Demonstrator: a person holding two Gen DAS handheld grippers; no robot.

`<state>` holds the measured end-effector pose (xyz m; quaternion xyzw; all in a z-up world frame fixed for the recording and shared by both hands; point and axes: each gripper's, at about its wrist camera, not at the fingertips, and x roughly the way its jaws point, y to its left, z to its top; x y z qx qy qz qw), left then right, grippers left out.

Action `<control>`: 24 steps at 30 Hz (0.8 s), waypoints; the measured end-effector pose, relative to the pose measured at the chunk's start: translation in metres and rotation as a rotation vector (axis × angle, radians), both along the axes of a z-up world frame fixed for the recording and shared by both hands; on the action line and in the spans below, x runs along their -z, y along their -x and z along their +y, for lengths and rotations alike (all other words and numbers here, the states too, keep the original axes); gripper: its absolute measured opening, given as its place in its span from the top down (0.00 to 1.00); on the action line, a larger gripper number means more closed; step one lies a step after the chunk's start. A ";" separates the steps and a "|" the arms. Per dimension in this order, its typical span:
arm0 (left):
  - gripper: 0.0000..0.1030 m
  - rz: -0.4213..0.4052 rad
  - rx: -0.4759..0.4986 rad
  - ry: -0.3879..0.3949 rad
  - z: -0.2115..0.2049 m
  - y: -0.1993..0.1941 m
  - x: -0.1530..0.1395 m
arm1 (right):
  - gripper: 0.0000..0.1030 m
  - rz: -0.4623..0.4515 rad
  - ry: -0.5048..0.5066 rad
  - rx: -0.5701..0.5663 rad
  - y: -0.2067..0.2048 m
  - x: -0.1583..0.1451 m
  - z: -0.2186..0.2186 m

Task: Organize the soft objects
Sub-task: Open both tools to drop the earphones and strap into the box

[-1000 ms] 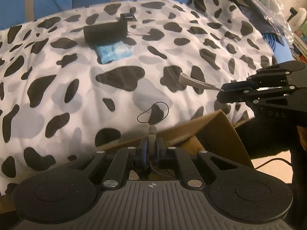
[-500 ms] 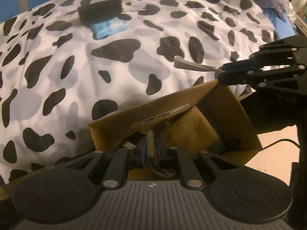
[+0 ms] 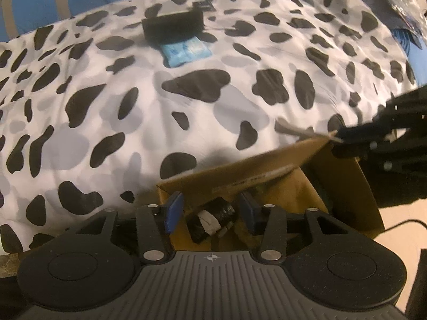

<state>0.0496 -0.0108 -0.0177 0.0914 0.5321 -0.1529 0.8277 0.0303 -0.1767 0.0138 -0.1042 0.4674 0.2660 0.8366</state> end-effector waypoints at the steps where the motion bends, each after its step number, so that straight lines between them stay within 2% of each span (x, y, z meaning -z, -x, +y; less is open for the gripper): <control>1: 0.55 -0.004 -0.006 0.003 0.001 0.000 -0.001 | 0.85 0.004 0.001 -0.010 0.000 0.001 0.001; 5: 0.55 -0.013 -0.014 0.007 0.003 -0.001 -0.002 | 0.85 0.020 -0.017 -0.076 0.005 0.001 0.009; 8: 0.55 -0.027 -0.016 0.005 0.003 -0.001 -0.004 | 0.83 0.039 -0.065 -0.172 0.012 -0.002 0.017; 9: 0.55 -0.033 -0.018 0.005 0.003 -0.001 -0.004 | 0.72 0.036 -0.068 -0.196 0.015 -0.003 0.021; 10: 0.55 -0.038 -0.022 0.004 0.004 -0.002 -0.005 | 0.52 0.028 -0.064 -0.206 0.017 -0.003 0.024; 12: 0.55 -0.045 -0.031 0.004 0.005 -0.002 -0.006 | 0.32 0.009 -0.052 -0.207 0.019 -0.004 0.027; 13: 0.55 -0.047 -0.036 0.005 0.006 -0.003 -0.007 | 0.26 0.003 -0.048 -0.193 0.018 -0.005 0.027; 16: 0.55 -0.051 -0.053 0.013 0.009 -0.005 -0.009 | 0.13 -0.019 -0.025 -0.126 0.011 -0.005 0.022; 21: 0.55 -0.061 -0.064 0.027 0.011 -0.007 -0.012 | 0.05 -0.045 0.000 -0.055 0.002 -0.004 0.015; 24: 0.55 -0.064 -0.060 0.021 0.010 -0.008 -0.012 | 0.04 -0.057 0.009 -0.042 -0.001 -0.004 0.014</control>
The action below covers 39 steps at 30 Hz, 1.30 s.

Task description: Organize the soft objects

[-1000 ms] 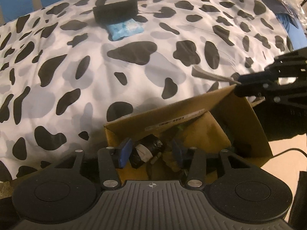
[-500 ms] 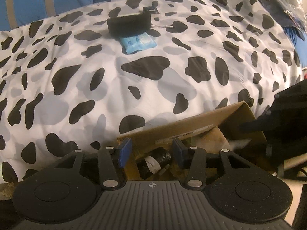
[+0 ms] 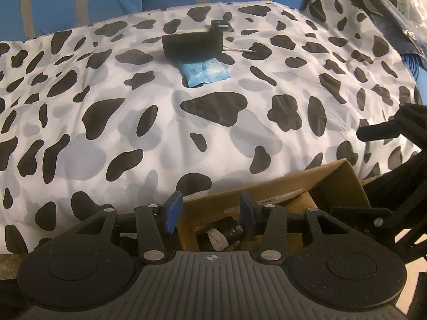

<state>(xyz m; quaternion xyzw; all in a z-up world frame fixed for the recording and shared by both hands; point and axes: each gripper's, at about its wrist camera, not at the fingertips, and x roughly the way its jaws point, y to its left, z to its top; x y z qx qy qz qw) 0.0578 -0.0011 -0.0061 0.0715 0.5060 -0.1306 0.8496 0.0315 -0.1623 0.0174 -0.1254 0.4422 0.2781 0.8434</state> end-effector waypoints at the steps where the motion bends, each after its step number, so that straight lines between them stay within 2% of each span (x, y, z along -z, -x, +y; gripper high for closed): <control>1: 0.55 0.001 0.004 -0.001 -0.001 0.000 0.000 | 0.04 -0.003 0.003 0.004 -0.001 0.000 0.000; 10: 0.55 -0.009 0.009 0.001 -0.007 -0.006 0.000 | 0.04 -0.034 0.006 0.070 -0.011 -0.002 -0.008; 14: 0.55 -0.014 0.009 0.007 -0.011 -0.008 -0.001 | 0.00 -0.053 0.003 0.134 -0.015 -0.004 -0.020; 30: 0.55 -0.091 0.071 0.034 -0.029 -0.024 -0.009 | 0.00 -0.092 -0.041 0.356 -0.051 -0.006 -0.077; 39: 0.55 -0.093 0.046 0.063 -0.023 -0.048 -0.005 | 0.00 -0.112 -0.040 0.393 -0.072 -0.007 -0.087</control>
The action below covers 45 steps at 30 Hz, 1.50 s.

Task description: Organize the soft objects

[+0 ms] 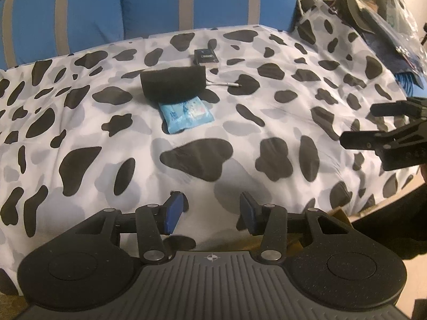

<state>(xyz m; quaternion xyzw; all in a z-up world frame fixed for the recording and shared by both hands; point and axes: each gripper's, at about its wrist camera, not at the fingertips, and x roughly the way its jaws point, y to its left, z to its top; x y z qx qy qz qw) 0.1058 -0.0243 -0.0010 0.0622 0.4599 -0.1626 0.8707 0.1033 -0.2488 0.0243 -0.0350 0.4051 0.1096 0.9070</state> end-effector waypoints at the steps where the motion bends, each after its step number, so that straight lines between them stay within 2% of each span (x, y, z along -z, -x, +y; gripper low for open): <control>1: 0.55 -0.005 -0.002 0.015 0.002 -0.003 -0.001 | 0.00 -0.001 0.000 0.002 -0.002 0.000 0.000; 6: 0.42 -0.023 -0.026 0.102 0.009 -0.015 -0.005 | 0.00 0.001 -0.010 0.014 -0.011 0.000 -0.001; 9: 0.38 -0.029 -0.050 0.126 0.012 -0.023 -0.005 | 0.00 0.007 -0.021 0.016 -0.016 0.001 -0.001; 18: 0.38 -0.011 -0.107 0.113 0.019 -0.049 0.003 | 0.00 0.016 -0.041 0.012 -0.029 0.003 0.000; 21: 0.33 -0.019 -0.115 0.103 0.018 -0.056 0.004 | 0.00 0.013 -0.050 0.013 -0.033 0.003 -0.001; 22: 0.29 -0.024 -0.116 0.099 0.018 -0.058 0.004 | 0.00 0.007 -0.050 0.011 -0.035 0.003 -0.001; 31: 0.25 -0.074 -0.134 0.094 0.015 -0.082 0.009 | 0.00 -0.012 -0.044 -0.013 -0.048 0.005 0.002; 34: 0.19 -0.109 -0.123 0.077 0.011 -0.090 0.010 | 0.00 -0.025 -0.030 -0.027 -0.053 0.006 0.005; 45: 0.18 -0.158 -0.092 0.002 -0.001 -0.130 0.022 | 0.00 -0.053 0.021 -0.012 -0.074 0.012 0.011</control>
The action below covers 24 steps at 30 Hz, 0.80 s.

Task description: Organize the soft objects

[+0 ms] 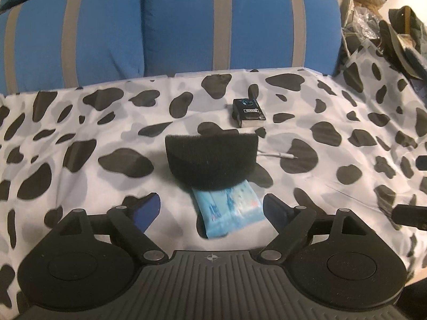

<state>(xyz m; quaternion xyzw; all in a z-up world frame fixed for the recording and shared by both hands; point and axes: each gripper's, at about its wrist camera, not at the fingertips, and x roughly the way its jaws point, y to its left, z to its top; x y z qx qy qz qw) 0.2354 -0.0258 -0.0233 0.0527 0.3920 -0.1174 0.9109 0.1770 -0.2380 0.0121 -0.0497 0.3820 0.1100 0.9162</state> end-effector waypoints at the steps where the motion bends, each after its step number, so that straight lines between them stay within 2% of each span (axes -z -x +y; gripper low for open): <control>1: 0.18 0.000 0.002 -0.008 -0.002 -0.004 0.002 | 0.00 0.002 0.006 -0.001 -0.002 0.001 0.000; 12: 0.18 0.041 0.009 -0.059 -0.017 -0.049 0.026 | 0.00 0.024 0.009 -0.042 -0.005 0.002 0.003; 21: 0.19 0.080 -0.016 -0.028 -0.022 -0.073 0.044 | 0.00 0.024 0.009 -0.054 -0.005 0.000 0.001; 23: 0.24 0.081 -0.038 -0.027 -0.021 -0.075 0.045 | 0.00 0.026 0.006 -0.049 -0.006 0.000 0.000; 24: 0.37 0.088 -0.039 -0.013 -0.020 -0.076 0.045 | 0.00 0.026 0.004 -0.049 -0.006 0.000 0.000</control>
